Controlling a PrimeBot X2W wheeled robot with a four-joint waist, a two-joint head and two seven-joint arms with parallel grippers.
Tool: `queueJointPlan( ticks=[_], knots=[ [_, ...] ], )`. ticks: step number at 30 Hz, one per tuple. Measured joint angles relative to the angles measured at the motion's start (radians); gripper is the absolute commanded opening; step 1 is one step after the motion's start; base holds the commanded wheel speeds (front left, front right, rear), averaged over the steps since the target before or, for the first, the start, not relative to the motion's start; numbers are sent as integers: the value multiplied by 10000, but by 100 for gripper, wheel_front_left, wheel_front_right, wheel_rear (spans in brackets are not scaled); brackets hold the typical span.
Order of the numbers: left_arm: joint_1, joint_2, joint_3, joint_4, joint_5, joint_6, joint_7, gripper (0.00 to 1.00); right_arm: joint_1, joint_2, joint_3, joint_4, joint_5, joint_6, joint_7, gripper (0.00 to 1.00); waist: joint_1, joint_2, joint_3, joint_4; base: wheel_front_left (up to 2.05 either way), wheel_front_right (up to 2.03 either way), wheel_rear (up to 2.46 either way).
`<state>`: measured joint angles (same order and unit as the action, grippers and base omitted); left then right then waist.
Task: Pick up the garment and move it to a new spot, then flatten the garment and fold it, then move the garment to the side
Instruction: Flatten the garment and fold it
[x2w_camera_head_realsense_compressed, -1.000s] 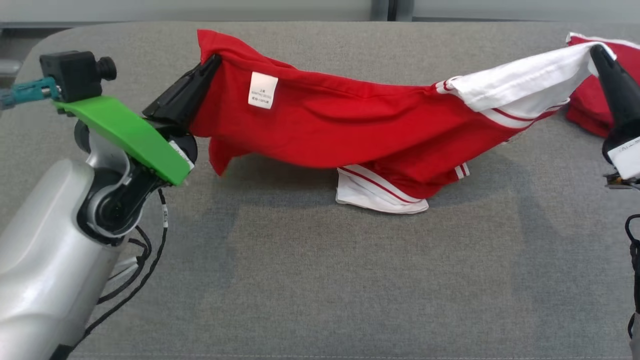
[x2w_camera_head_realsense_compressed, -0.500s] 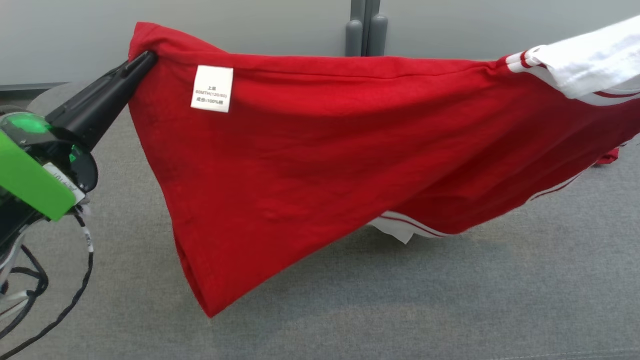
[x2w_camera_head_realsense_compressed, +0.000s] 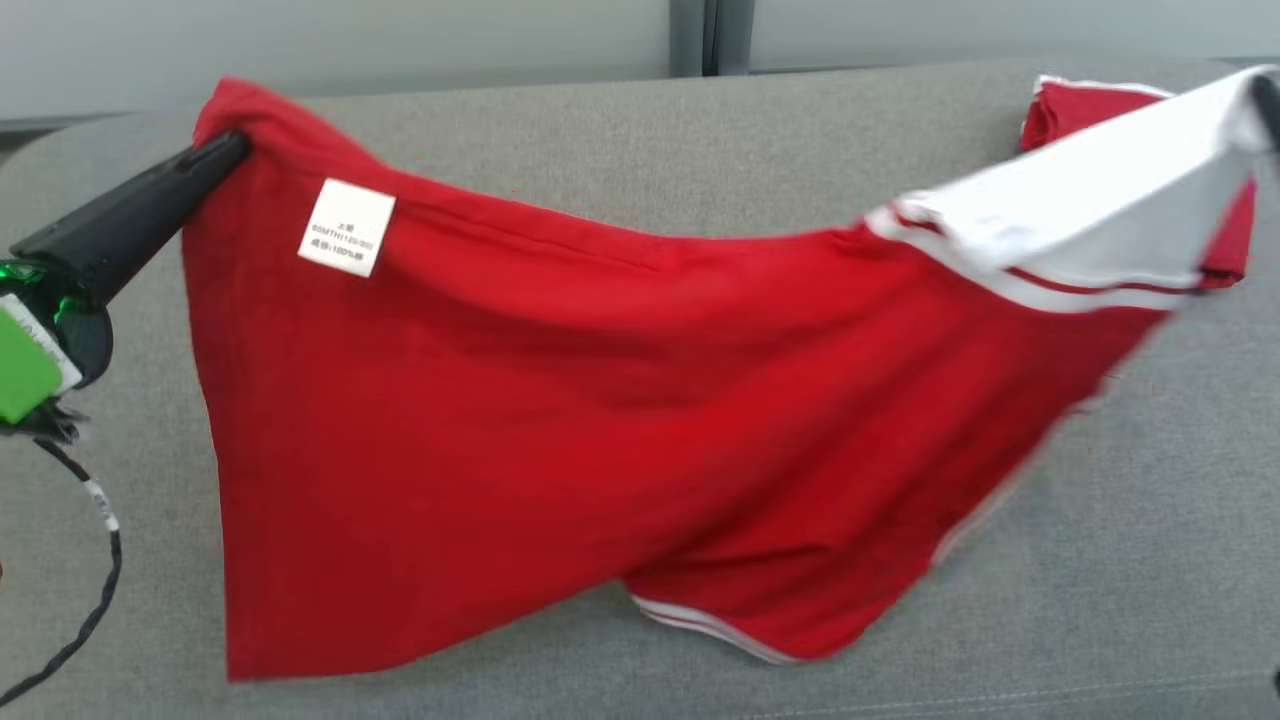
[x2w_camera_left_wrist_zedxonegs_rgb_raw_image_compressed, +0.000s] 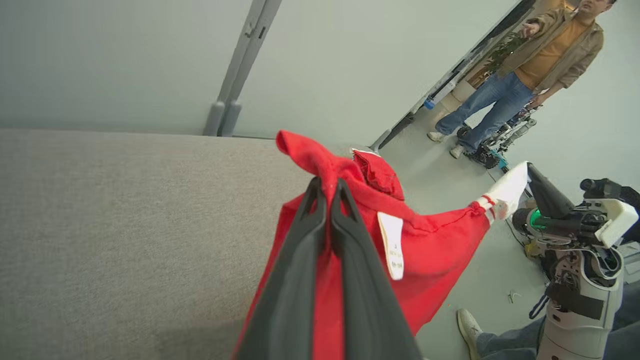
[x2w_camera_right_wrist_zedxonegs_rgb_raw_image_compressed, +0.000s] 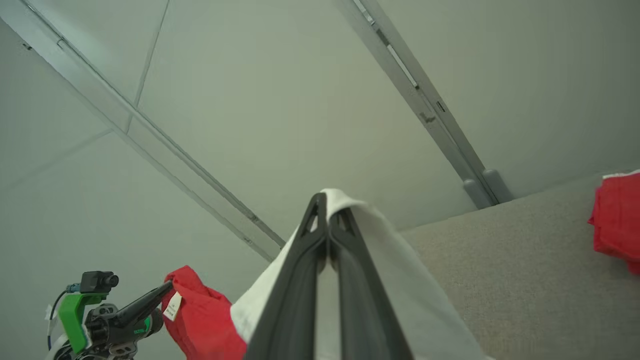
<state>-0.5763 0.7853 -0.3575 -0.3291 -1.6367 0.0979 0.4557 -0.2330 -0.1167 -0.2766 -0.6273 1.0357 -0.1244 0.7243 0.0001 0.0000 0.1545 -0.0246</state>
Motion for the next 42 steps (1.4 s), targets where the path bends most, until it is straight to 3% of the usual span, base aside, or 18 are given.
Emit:
queueJointPlan(
  ticks=[4, 7, 11, 14, 18, 22, 25, 31, 36, 42],
  knots=[
    [-496, -73, -458, 1674, 713, 36, 136, 0, -725, 232, 1110, 1937, -1235, -86, 132, 0, 0, 0, 494, 117, 0, 0, 0],
    [-1496, -178, -656, 2589, 1705, 38, -4, 0, -2630, 403, 1264, 3313, -2612, -92, -525, 0, 0, 0, 886, 217, 0, 0, 0],
    [-3401, -522, -472, 3020, 3066, 36, -740, 0, -5743, 826, 930, 4100, -3693, -86, -1718, 0, 0, 0, 1429, 336, 0, 0, 0],
    [-4864, -918, -245, 3110, 3800, -33, -1442, 0, -7405, 796, 846, 4412, -3969, -84, -2311, 0, 0, 0, 1848, 397, 0, 0, 0],
    [-5348, -1317, -257, 3152, 4631, -671, -2456, 0, -8121, 648, 1007, 4508, -3871, -84, -2847, 0, 0, 0, 2412, 429, 0, 0, 0],
    [-4748, -2002, -265, 2901, 4888, -1152, -3783, 0, -7047, 585, 940, 4050, -3375, -84, -3214, 0, 1, 0, 2983, 416, 0, 0, 0],
    [-3087, -2276, -554, 3057, 5118, -1289, -4585, 0, -4752, 571, 560, 4069, -2723, -82, -3475, 0, 1, 0, 3411, 406, 0, 0, 0],
    [797, -2957, -1889, 5041, 5774, -1818, -6025, 0, -71, 805, 612, 5402, -813, -88, -4504, 0, 1, 0, 3933, 405, 0, 0, 0],
    [1159, -3007, -1760, 5659, 5910, -1929, -6888, 0, 816, 752, 1210, 5402, -23, -79, -5056, 0, -1, 0, 3755, 420, 0, 0, 0],
    [1328, -3231, -1662, 6031, 5843, -2048, -7116, 0, 1966, 729, 2243, 5329, 144, 585, -5216, 0, -1, 0, 3168, 492, 0, 0, 0]
  ],
)
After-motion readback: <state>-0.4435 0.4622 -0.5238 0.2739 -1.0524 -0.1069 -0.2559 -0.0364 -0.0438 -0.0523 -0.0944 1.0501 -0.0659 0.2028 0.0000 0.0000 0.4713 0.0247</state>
